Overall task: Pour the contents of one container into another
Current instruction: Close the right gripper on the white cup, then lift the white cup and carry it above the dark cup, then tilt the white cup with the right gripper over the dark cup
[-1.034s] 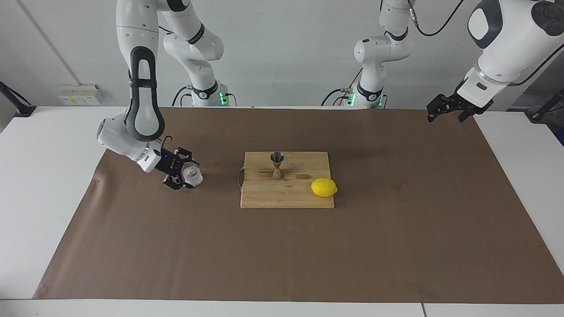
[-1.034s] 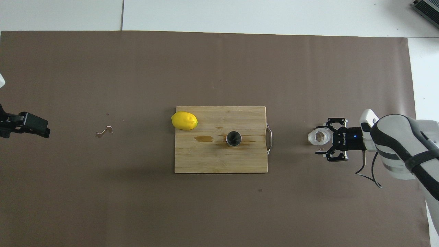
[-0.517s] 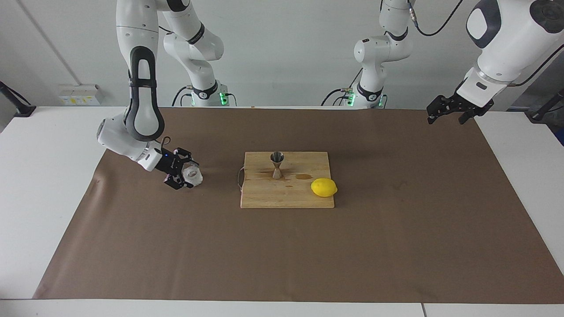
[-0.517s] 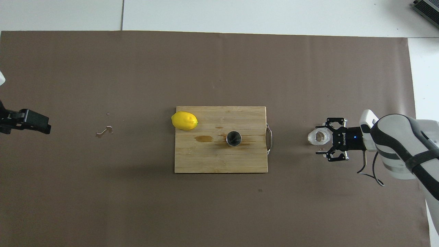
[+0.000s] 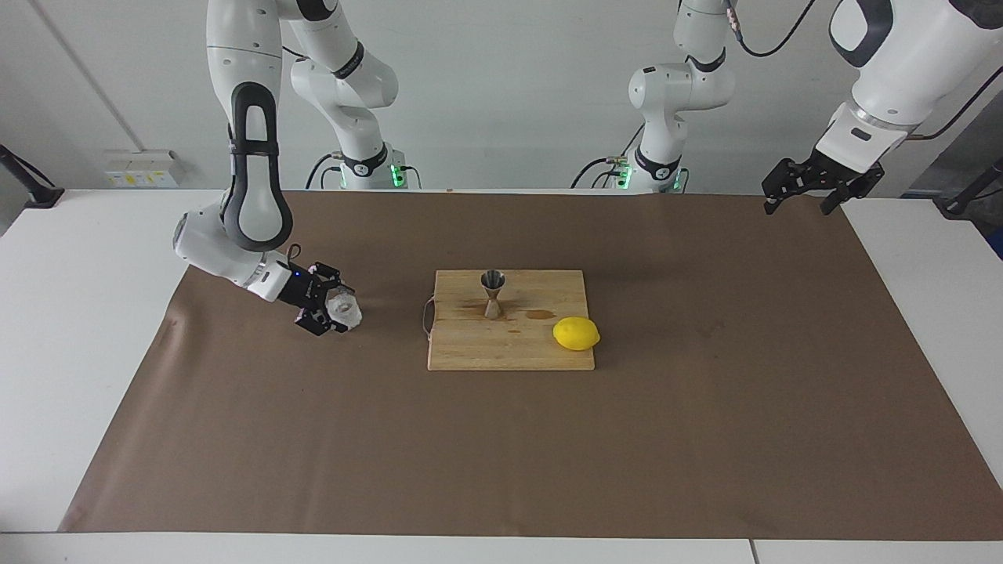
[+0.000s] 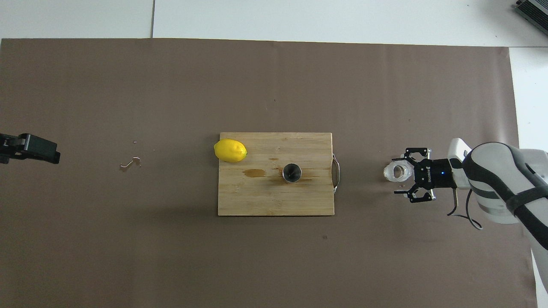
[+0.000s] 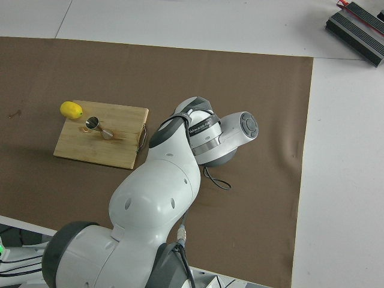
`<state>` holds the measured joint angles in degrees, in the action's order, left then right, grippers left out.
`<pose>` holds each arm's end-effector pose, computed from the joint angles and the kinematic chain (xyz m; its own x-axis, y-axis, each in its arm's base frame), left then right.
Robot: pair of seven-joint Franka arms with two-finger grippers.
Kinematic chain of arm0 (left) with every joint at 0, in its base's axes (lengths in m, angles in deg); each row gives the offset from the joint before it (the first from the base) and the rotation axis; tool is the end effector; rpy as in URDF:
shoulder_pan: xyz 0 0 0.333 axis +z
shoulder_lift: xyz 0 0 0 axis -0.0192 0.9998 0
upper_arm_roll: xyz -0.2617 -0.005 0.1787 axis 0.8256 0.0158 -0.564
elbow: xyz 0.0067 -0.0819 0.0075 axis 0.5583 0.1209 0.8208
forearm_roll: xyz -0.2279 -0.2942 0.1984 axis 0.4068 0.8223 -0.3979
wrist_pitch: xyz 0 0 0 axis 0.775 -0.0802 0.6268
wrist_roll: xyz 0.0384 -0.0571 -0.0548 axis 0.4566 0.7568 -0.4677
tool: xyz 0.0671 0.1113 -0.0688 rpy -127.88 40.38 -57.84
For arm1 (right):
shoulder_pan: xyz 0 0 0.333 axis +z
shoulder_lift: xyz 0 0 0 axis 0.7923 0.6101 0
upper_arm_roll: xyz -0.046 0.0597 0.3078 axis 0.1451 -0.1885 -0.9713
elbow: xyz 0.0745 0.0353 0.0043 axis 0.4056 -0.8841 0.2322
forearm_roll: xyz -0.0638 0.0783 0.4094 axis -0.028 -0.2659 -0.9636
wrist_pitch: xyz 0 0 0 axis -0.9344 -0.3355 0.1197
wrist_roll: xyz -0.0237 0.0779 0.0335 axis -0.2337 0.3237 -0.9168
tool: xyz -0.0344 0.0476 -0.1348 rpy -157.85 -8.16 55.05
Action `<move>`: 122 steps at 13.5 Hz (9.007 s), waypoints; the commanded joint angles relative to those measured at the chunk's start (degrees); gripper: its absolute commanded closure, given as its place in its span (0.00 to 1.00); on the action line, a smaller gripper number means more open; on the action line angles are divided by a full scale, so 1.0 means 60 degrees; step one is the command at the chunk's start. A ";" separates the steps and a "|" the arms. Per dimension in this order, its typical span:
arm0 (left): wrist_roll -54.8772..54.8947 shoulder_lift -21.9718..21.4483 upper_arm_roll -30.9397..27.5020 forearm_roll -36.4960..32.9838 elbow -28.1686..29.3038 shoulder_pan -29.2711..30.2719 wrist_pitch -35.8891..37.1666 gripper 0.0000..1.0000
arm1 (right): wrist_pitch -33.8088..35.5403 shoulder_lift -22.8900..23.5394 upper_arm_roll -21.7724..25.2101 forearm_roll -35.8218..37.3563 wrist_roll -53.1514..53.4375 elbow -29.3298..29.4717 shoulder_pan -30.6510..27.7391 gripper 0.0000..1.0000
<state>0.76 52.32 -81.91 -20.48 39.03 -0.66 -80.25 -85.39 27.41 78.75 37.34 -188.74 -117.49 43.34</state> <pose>0.5550 -0.0129 0.5785 0.9943 -0.0761 -0.0747 -0.0763 -0.9971 0.0003 0.5301 -0.0372 0.1945 -0.0350 0.7588 0.6504 0.9994 0.0215 0.0287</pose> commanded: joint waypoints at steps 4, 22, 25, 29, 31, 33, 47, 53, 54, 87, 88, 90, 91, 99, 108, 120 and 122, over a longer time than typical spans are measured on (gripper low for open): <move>-0.0013 -0.0248 0.0234 0.0033 0.0072 0.0190 0.0329 0.00 | 0.0231 0.0099 -0.0048 -0.0329 -0.0150 0.0201 -0.0115 0.91; -0.0056 -0.0146 0.0219 0.0077 0.0190 0.0190 0.0021 0.00 | -0.0995 -0.1629 -0.0077 0.0094 0.6190 0.0508 0.2137 0.96; -0.0086 -0.0146 0.0219 0.0077 0.0190 0.0262 0.0021 0.00 | -0.1482 -0.1557 -0.0077 0.1015 0.7858 0.0960 0.2958 0.96; -0.0217 -0.0131 0.0219 0.0106 0.0175 0.0292 -0.0023 0.00 | -0.1512 -0.1293 -0.0077 0.2933 1.0160 0.1868 0.3983 0.95; -0.0218 -0.0145 0.0190 0.0456 0.0161 0.0336 -0.0154 0.00 | -0.1570 -0.1191 -0.0092 0.3899 1.1023 0.2118 0.4409 0.95; -0.0218 -0.0146 0.0190 0.0429 0.0160 0.0322 -0.0140 0.00 | -0.2022 -0.1161 -0.0092 0.4706 1.2092 0.2149 0.4907 0.95; -0.0115 -0.0087 0.0190 0.0165 0.0175 0.0146 -0.0125 0.00 | -0.2273 -0.1116 -0.0092 0.9220 1.5510 0.2383 0.6257 0.95; -0.0144 -0.0072 0.0190 0.0121 0.0161 0.0146 -0.0125 0.00 | -0.2141 -0.1204 -0.0092 1.0567 1.6035 0.2310 0.6608 0.95; -0.0144 -0.0072 0.0190 0.0092 0.0175 0.0146 -0.0140 0.00 | -0.2156 -0.1219 -0.0092 1.0830 1.6429 0.2281 0.6782 0.95; -0.0174 0.0045 0.0190 0.0092 0.0175 0.0146 -0.0169 0.00 | -0.2185 -0.2552 -0.0136 1.7204 2.0417 0.0303 0.7927 0.95; -0.0174 0.0045 0.0190 0.0092 0.0175 0.0146 -0.0169 0.00 | -0.2171 -0.2552 -0.0136 1.7321 2.0534 0.0303 0.7941 0.95; -0.0174 0.0045 0.0190 0.0092 0.0175 0.0146 -0.0169 0.00 | -0.2098 -0.2538 -0.0150 1.7759 2.0899 0.0303 0.8145 0.95; -0.0174 0.0045 0.0190 0.0092 0.0175 0.0146 -0.0169 0.00 | -0.2068 -0.2538 -0.0150 1.7820 2.1046 0.0260 0.8190 0.95; -0.0174 0.0045 0.0190 0.0092 0.0175 0.0146 -0.0169 0.00 | -0.2024 -0.2537 -0.0150 1.8800 2.1720 0.0128 0.8278 0.95; -0.0144 0.0045 0.0204 0.0092 0.0190 0.0189 -0.0272 0.00 | -0.2156 -0.2567 -0.0150 2.0018 2.2937 -0.0210 0.8278 0.94; -0.0071 -0.0028 0.0248 0.0092 0.0424 0.0102 -0.0374 0.00 | -0.2083 -0.2465 -0.0194 1.9827 2.3142 -0.0005 0.8278 0.94; -0.0071 -0.0043 0.0248 0.0092 0.0424 -0.0001 -0.0491 0.00 | -0.2112 -0.2391 -0.0209 1.9449 2.3142 0.0156 0.8278 0.94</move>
<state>0.06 52.83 -80.03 -19.08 40.26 0.49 -81.42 -98.18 13.53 78.17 155.35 -51.14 -116.98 93.30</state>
